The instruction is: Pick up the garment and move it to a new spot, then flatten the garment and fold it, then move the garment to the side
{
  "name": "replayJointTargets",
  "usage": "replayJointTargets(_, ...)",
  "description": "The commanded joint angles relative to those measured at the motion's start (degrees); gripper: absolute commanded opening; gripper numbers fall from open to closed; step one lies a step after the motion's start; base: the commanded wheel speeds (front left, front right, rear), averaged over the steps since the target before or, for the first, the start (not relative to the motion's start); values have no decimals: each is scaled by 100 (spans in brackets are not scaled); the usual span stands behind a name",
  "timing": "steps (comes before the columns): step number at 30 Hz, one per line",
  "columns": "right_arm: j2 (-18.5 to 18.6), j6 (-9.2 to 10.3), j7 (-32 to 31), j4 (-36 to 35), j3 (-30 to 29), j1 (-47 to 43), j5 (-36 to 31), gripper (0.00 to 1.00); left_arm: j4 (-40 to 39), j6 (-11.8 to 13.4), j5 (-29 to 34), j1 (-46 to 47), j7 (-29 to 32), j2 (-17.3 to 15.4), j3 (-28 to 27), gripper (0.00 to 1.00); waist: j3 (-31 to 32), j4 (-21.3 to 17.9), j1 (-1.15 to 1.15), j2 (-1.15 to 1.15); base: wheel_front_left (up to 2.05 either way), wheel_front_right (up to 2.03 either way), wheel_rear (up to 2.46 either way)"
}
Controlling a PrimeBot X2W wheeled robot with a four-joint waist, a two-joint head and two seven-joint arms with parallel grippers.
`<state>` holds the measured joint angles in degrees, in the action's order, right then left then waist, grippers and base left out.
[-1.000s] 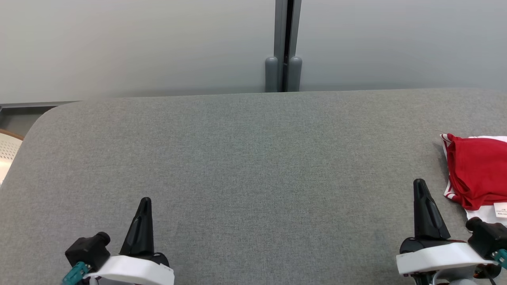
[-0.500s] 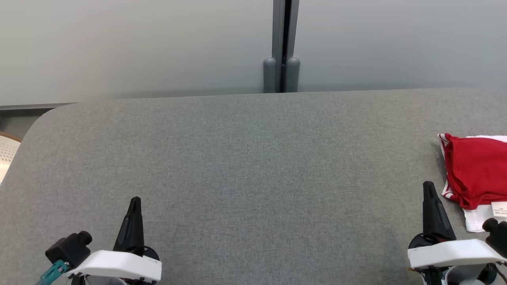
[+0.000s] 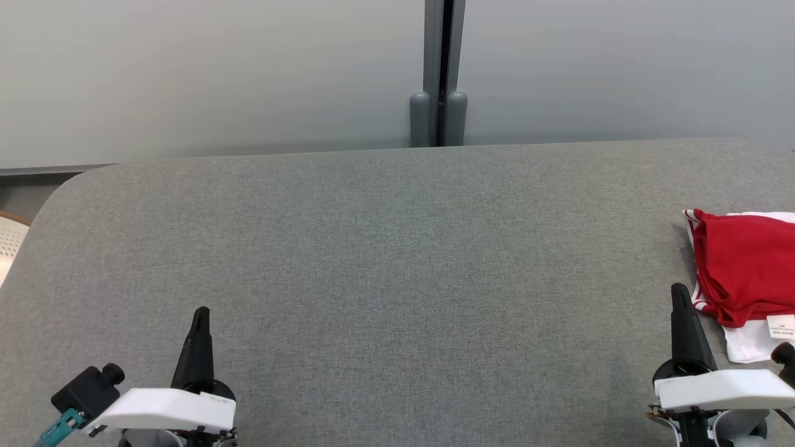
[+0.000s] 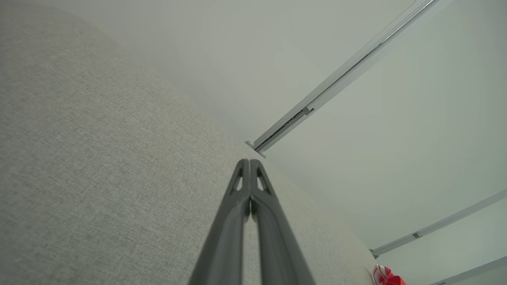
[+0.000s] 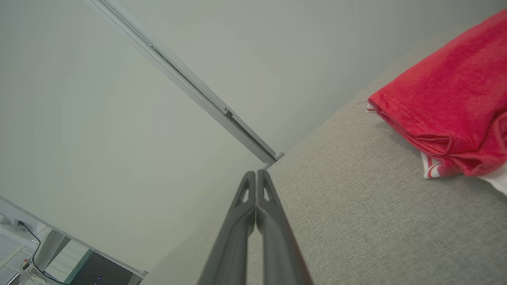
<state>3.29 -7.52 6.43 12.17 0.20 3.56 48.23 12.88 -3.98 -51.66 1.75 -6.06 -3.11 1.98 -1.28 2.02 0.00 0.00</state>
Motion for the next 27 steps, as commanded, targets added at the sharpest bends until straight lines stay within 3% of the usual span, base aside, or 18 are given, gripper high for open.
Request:
replayJointTargets(1, 59, 1, -43, -51, -41, 118, 170, 0, -57, -38, -159, 198, 26, -50, -49, 0, 1, -2, 0, 0, 0, 0, 0)
replayJointTargets(27, 71, 1, -490, 38, -235, 193, 1886, 0, 2, -174, -1732, 309, 474, -63, -325, 0, 35, -64, 0, 0, 0, 0, 0)
